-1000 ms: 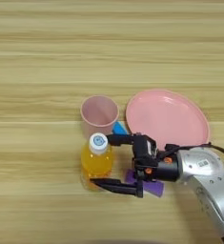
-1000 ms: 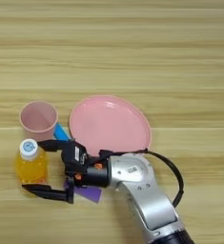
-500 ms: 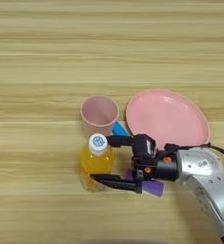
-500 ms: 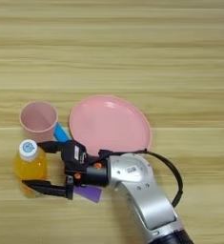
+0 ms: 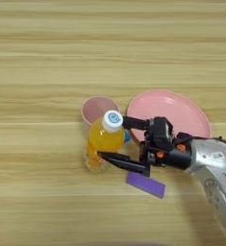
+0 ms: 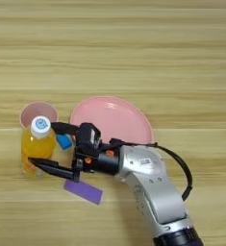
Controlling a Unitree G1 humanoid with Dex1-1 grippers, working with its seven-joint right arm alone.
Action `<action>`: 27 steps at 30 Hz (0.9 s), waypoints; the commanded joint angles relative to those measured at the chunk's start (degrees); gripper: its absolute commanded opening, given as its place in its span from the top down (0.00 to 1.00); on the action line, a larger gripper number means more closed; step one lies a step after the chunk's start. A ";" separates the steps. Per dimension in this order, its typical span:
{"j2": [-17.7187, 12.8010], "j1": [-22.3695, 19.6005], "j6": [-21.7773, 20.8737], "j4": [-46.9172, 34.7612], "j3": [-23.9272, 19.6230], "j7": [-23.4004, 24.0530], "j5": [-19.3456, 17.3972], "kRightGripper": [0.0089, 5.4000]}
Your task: Move the objects on the table
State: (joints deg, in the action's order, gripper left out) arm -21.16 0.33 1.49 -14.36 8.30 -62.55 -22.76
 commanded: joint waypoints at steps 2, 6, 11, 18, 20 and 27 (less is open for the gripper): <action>0.13 -5.91 2.62 -5.66 -7.05 3.84 -9.49 0.36; -0.21 -7.55 4.49 -5.92 -11.74 5.82 -14.08 0.36; 0.02 -9.81 5.25 -4.08 -15.59 8.45 -15.67 0.36; -0.67 -11.63 5.65 -2.47 -19.35 9.96 -16.73 0.36; -0.92 -12.47 4.88 -1.06 -20.08 11.10 -15.01 0.36; -2.00 -16.18 2.89 5.76 -21.98 16.82 -7.63 0.36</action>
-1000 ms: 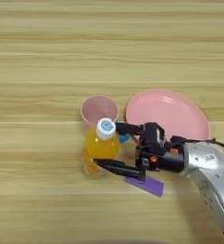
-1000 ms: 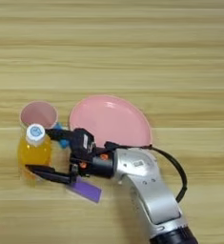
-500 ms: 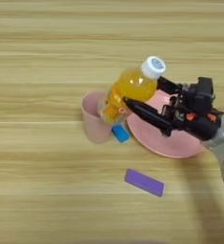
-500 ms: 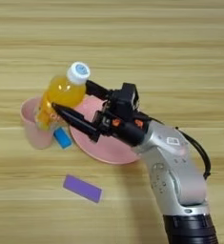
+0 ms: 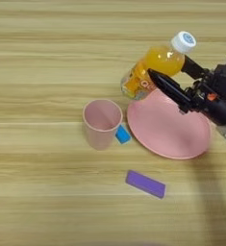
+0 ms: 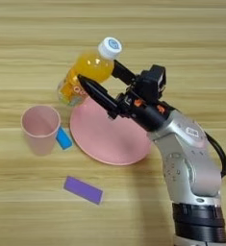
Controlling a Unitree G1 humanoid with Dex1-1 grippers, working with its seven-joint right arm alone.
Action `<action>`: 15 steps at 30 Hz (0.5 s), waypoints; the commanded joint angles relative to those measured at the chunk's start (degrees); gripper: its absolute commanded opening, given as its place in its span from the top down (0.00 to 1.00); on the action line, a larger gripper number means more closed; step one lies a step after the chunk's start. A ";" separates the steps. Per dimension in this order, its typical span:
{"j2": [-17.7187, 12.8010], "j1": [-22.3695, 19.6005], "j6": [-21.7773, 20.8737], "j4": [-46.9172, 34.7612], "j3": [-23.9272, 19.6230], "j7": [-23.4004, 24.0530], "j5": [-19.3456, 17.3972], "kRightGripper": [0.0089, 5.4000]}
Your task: Move the objects on the table
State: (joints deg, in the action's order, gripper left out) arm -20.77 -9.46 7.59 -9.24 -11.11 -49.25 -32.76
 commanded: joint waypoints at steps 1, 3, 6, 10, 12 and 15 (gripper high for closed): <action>-2.65 -6.82 -3.46 1.57 -2.85 4.21 3.32 0.36; -3.60 -7.58 -3.79 3.74 -3.05 5.77 5.90 0.36; -4.88 -8.30 -4.29 6.68 -2.99 7.73 9.65 0.36; -5.91 -8.82 -3.60 9.56 -2.91 9.11 12.20 0.36; -6.39 -8.74 -3.10 10.58 -2.54 9.55 13.35 0.36; -7.09 -8.17 -2.83 12.01 -2.19 9.47 14.67 0.36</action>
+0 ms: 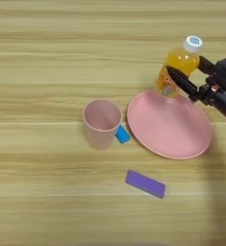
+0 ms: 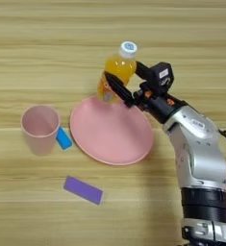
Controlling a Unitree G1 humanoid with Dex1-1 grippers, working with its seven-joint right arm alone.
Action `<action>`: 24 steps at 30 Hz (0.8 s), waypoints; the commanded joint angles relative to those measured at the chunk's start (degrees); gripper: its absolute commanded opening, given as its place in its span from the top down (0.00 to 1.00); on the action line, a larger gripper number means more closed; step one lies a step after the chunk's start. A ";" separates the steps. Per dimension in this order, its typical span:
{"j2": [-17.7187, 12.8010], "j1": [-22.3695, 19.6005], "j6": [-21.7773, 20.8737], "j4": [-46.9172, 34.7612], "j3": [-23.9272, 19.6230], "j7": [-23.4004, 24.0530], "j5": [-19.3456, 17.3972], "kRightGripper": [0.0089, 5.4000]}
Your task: Move the objects on the table
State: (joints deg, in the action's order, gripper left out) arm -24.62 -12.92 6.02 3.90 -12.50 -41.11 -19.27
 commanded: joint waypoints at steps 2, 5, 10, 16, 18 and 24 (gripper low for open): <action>-3.51 -4.25 -1.33 -0.67 -0.94 1.09 1.41 0.36; -3.82 -3.43 -1.83 -0.22 -0.85 0.81 2.44 0.36; -3.71 -1.51 -2.61 1.08 -0.25 0.19 3.80 0.36; -2.58 -0.50 -4.68 4.28 1.17 -0.32 5.28 0.36; -2.29 -0.63 -5.44 5.63 1.47 -0.43 5.60 0.36; -1.38 -0.92 -8.04 8.87 1.94 -0.80 5.87 0.36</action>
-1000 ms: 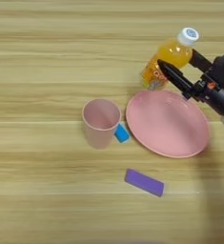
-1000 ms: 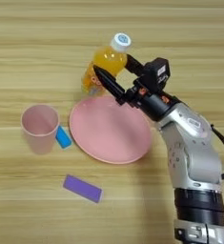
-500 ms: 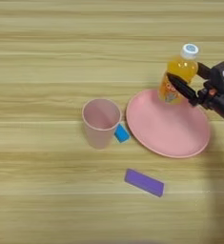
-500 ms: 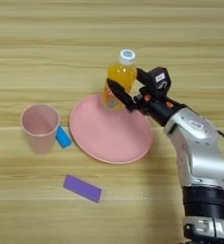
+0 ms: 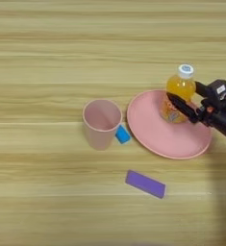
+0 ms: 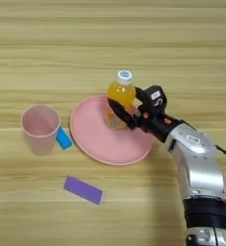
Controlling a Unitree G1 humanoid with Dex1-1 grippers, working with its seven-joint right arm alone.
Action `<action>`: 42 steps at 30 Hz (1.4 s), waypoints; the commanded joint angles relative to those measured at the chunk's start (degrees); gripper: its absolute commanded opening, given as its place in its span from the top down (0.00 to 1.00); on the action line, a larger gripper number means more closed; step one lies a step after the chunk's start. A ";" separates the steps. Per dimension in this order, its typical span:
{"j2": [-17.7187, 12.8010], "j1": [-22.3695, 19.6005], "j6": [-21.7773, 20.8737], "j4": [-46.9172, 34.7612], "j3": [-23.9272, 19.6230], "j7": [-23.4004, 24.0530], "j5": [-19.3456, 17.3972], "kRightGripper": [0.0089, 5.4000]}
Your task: Move the objects on the table
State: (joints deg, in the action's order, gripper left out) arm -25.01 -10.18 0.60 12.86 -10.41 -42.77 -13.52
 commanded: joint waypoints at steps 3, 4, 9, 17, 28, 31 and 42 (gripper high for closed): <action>-0.73 -3.78 -3.94 1.36 -0.06 0.49 0.02 0.36; -0.71 -3.80 -4.29 1.67 -0.06 0.37 -0.07 0.36; -0.58 -4.18 -5.27 3.20 -0.19 -0.01 -0.56 0.28; -0.79 -4.77 -5.57 3.33 -0.59 -0.46 -1.28 0.10; -0.37 -5.40 -5.91 -2.25 -2.90 0.53 -4.14 0.01; -0.35 -5.49 -6.01 -2.36 -3.04 0.81 -4.39 0.01; 1.46 -7.68 -8.29 -6.81 -7.46 3.01 -10.50 0.01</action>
State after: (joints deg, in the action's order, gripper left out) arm -22.15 -13.46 -5.67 10.41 -16.30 -40.54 -22.20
